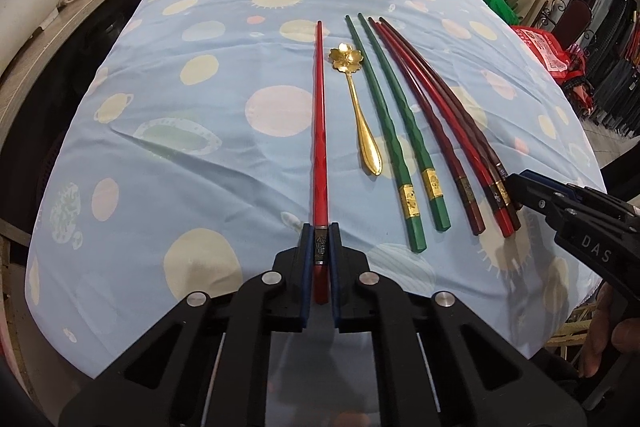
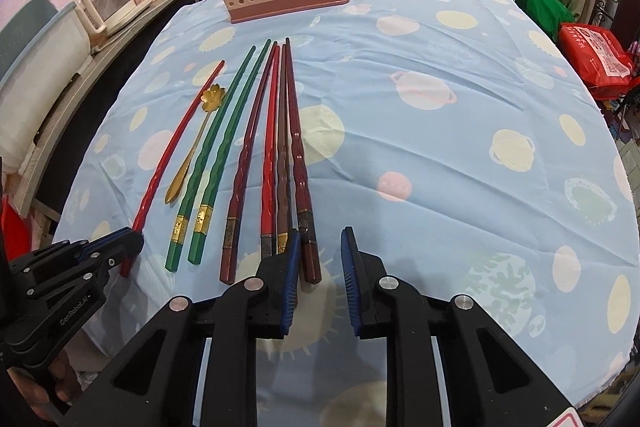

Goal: Organize utensils
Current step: 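Grasp the dark brown chopstick with the right gripper while the left lifts the red chopstick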

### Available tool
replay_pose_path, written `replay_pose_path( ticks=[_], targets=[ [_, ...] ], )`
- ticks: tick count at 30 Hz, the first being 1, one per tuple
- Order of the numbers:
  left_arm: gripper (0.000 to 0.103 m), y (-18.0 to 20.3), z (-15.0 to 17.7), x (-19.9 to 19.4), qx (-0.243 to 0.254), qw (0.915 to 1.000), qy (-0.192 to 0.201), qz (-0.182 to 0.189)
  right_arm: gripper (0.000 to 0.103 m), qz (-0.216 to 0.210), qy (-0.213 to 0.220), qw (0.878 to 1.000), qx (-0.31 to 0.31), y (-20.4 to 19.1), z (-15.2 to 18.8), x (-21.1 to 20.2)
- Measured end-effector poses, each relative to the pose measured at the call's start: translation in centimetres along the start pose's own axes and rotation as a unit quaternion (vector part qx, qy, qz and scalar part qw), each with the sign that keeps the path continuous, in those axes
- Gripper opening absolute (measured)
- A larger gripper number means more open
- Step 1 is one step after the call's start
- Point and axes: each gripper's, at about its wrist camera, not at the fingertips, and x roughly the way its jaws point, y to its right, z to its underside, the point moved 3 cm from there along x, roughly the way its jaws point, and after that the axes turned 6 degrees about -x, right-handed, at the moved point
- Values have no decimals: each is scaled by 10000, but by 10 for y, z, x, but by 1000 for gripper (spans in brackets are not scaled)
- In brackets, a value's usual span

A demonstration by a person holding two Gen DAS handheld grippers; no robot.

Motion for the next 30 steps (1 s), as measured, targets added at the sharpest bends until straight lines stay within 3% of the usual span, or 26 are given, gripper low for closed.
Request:
replay_pose_path(
  ticks=[10,12,17,23,30],
  targets=[
    [7,-1,-2,1,-45,10000,26,52,18,183,39,9994,-284,-7,-3,7],
    [7,-1,-3,1,-52,10000,25,63,8,228,62,9990,-372,-10,-3,8],
    [7,-2,-3,0,-81,9999,0,109,7,180,90,9988,-436,-13,-4,3],
    [7,-3,-3,-13,-133,9997,55,179,7,97,355,9985,-406,-14,-9,-23],
    [7,-3,-14,-49,-205,9985,412,304,7,2,834,9960,-315,-12,-25,-64]
  ],
)
